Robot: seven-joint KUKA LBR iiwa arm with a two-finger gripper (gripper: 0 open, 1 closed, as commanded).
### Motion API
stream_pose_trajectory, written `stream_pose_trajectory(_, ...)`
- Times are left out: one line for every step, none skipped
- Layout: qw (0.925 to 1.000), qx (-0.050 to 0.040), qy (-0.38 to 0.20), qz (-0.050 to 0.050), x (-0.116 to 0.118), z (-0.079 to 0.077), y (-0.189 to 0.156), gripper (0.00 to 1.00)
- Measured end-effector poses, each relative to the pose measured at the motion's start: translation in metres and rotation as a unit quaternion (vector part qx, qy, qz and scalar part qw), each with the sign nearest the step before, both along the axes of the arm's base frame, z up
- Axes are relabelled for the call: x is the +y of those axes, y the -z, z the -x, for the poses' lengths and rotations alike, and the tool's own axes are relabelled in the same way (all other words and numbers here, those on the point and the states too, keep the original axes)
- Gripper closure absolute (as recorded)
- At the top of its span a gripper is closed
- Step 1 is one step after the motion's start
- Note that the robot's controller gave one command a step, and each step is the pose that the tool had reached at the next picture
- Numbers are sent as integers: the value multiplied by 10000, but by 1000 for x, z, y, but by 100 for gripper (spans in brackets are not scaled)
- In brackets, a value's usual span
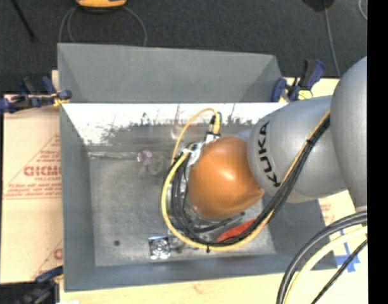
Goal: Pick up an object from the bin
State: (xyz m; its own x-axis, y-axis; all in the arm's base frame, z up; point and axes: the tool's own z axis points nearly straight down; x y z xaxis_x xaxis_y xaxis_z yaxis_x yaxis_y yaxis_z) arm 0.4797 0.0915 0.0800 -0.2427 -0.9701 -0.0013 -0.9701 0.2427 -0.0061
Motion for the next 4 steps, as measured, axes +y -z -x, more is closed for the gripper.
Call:
stream_pose_trajectory(10000, 0, 0, 0, 0, 0, 0, 0)
stream_pose_trajectory(9949, 20, 1013, -25, 4, -28, 3, 0)
stream_pose_trajectory(9947, 42, 1028, 31, 0, -29, 0, 100)
stream_pose_trajectory(9855, -33, 1694, -34, 41, -170, -64, 100)
